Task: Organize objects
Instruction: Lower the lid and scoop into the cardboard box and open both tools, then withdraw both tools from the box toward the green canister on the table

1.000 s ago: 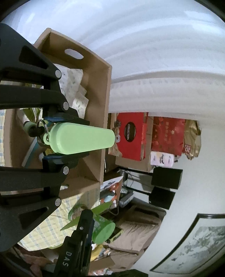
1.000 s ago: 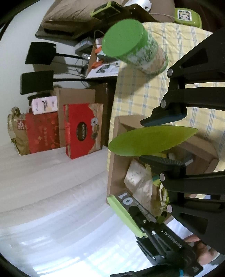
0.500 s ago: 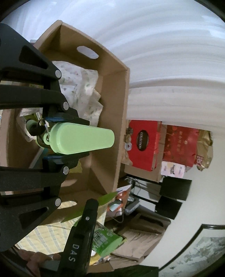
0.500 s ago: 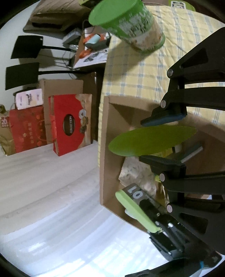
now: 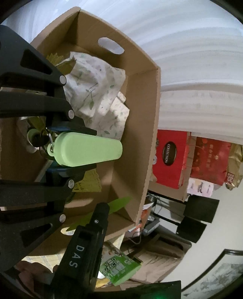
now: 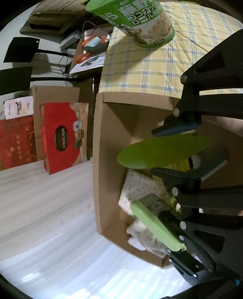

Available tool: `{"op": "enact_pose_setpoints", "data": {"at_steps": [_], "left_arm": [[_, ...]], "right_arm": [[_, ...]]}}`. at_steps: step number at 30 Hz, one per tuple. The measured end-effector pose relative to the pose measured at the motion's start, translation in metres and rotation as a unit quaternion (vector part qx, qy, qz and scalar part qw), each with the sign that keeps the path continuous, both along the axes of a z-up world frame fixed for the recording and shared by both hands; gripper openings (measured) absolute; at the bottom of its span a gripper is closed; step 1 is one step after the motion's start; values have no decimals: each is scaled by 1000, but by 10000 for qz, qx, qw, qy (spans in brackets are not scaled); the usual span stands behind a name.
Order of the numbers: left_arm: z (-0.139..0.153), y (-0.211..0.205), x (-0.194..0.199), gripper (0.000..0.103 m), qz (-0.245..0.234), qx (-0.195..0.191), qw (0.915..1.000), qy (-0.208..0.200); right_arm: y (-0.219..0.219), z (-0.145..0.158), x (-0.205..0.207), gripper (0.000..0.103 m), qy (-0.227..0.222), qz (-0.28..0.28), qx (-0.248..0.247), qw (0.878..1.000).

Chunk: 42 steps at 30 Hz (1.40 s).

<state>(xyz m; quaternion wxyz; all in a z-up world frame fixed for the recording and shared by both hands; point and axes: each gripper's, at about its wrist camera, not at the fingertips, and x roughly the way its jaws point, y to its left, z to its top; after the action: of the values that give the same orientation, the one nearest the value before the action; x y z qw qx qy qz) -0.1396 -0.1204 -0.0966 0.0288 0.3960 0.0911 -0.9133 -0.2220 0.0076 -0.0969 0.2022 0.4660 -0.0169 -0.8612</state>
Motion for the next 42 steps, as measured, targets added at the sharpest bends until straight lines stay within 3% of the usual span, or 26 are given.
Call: {"op": "enact_pose_setpoints", "data": {"at_steps": [5, 9, 15, 21, 24, 34, 38, 42], "left_arm": [[-7, 1, -1, 29, -3, 80, 9999, -95], [-2, -1, 1, 45, 26, 122, 9999, -33], [21, -13, 11, 53, 162, 279, 9991, 257], [44, -14, 13, 56, 158, 129, 9989, 417], [53, -10, 16, 71, 142, 64, 9985, 529], [72, 5, 27, 101, 8, -53, 9969, 790], [73, 8, 28, 101, -65, 73, 9971, 750], [75, 12, 30, 103, -74, 174, 9969, 765]], "right_arm": [[-2, 0, 2, 38, 125, 21, 167, 9998], [2, 2, 4, 38, 107, 35, 63, 9999], [13, 17, 13, 45, 238, 19, -53, 9997], [26, 40, 26, 50, 488, -17, -101, 9988], [31, 48, 32, 52, 603, -28, -56, 9982], [53, 59, 51, 68, 892, -195, 158, 9957], [65, 59, 54, 70, 919, -309, 242, 9950], [83, 60, 59, 83, 935, -463, 194, 9944]]}}
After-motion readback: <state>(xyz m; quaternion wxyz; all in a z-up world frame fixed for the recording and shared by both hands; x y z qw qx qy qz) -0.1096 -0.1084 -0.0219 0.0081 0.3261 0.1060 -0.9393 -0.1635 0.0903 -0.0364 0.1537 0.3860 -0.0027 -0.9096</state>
